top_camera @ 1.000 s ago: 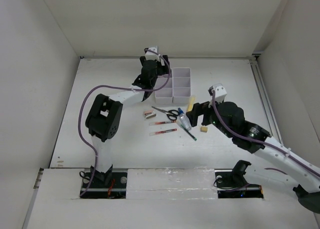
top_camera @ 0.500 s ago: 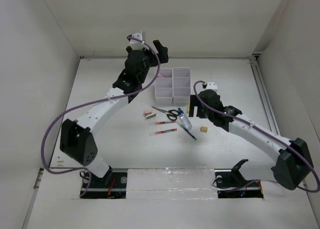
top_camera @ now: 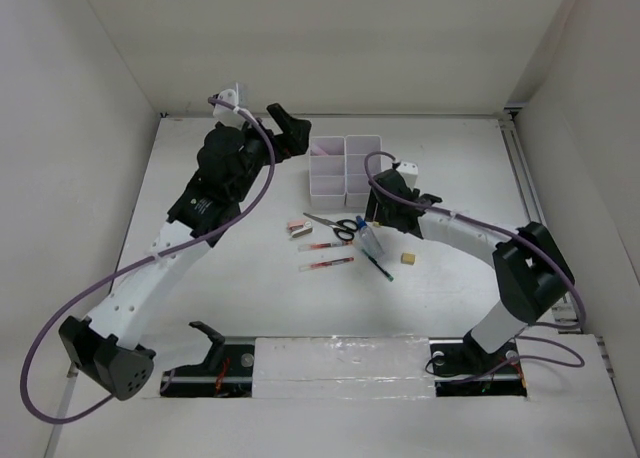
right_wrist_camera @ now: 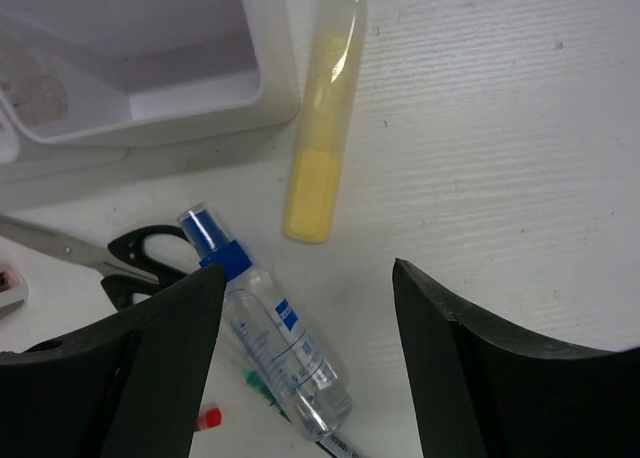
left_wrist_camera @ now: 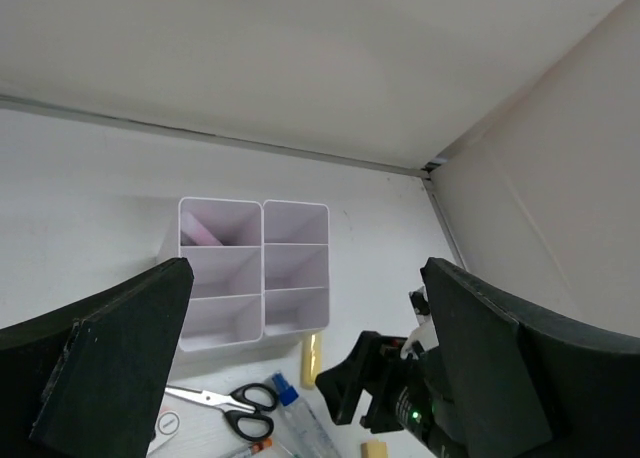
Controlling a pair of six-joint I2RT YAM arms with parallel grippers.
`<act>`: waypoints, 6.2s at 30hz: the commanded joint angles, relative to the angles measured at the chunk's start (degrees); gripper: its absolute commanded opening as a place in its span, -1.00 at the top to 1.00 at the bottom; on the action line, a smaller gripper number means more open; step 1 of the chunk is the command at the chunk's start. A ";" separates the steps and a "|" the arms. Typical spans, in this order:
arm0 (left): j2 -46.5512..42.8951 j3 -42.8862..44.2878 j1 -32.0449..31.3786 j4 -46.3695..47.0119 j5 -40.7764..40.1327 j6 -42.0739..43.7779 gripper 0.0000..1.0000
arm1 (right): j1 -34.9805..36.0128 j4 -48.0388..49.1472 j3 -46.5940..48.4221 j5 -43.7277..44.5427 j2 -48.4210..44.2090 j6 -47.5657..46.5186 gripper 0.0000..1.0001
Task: Sort the stationery into containers
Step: Pick up the pen from the center of the board, then place the pen in the storage box.
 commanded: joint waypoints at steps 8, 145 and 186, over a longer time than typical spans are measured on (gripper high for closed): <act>-5.98 -3.38 0.04 -2.01 2.99 0.45 -1.00 | -2.85 3.01 4.94 0.98 8.02 2.93 -0.42; 44.81 15.77 2.94 37.29 6.51 21.28 1.00 | 5.76 4.95 -15.80 -10.80 -53.31 -18.78 -0.98; 20.93 9.62 3.47 9.36 0.10 3.72 -0.99 | 5.23 8.89 -16.33 -21.87 -42.52 -22.03 -0.98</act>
